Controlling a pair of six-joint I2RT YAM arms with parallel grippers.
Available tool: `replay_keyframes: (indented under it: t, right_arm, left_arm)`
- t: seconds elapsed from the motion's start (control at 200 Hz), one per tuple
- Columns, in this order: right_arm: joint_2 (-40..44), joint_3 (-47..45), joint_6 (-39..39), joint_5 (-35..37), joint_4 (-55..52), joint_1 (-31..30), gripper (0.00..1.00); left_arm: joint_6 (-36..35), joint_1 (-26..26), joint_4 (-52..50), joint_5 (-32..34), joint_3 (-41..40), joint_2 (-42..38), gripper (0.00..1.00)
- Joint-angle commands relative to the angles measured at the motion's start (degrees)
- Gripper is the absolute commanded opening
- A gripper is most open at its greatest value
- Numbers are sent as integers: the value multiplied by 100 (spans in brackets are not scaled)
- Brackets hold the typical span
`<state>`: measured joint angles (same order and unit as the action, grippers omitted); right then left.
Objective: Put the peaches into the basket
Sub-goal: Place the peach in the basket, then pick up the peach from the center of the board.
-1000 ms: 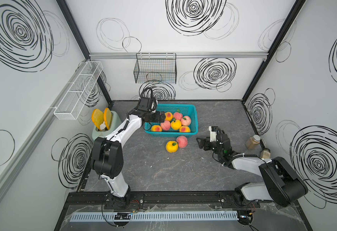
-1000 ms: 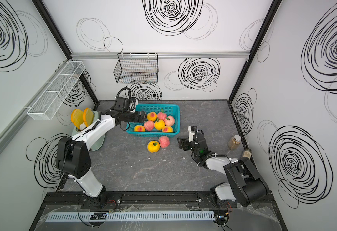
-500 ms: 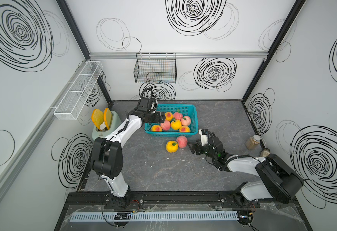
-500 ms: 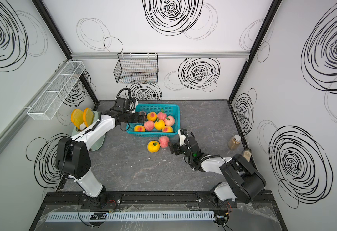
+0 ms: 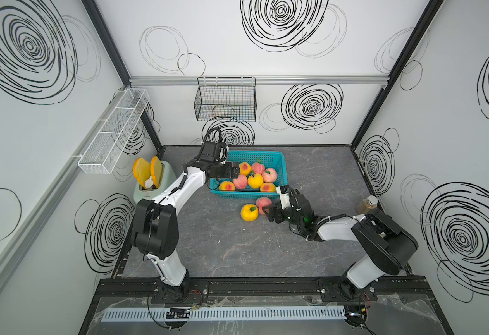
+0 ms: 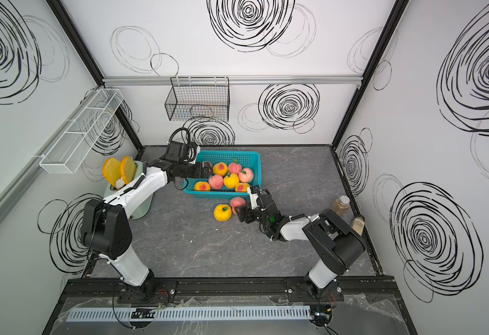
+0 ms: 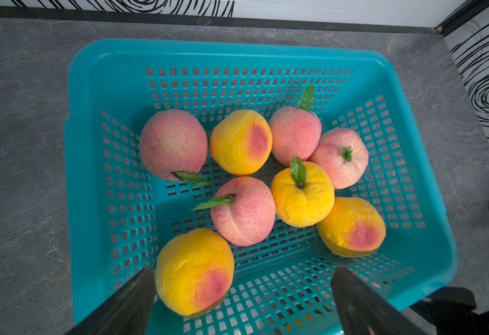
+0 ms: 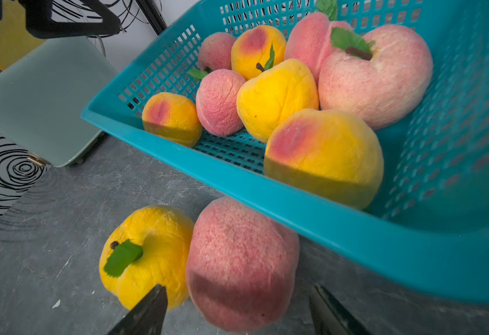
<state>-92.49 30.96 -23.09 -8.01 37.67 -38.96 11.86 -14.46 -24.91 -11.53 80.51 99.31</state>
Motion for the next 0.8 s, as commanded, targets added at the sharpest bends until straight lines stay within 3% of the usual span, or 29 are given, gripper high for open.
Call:
replay_keyframes:
  t: [0.0, 0.515, 0.795]
  right_arm:
    - [-145, 182, 33, -112, -4, -67, 81]
    - [-438, 442, 35, -97, -273, -112, 80]
    - [-421, 472, 68, -155, -331, -113, 71]
  left_arm:
    - [6, 7, 176, -42, -27, -184, 98]
    - [-17, -39, 135, -16, -9, -149, 98]
    - [-34, -53, 129, -7, -9, -122, 98]
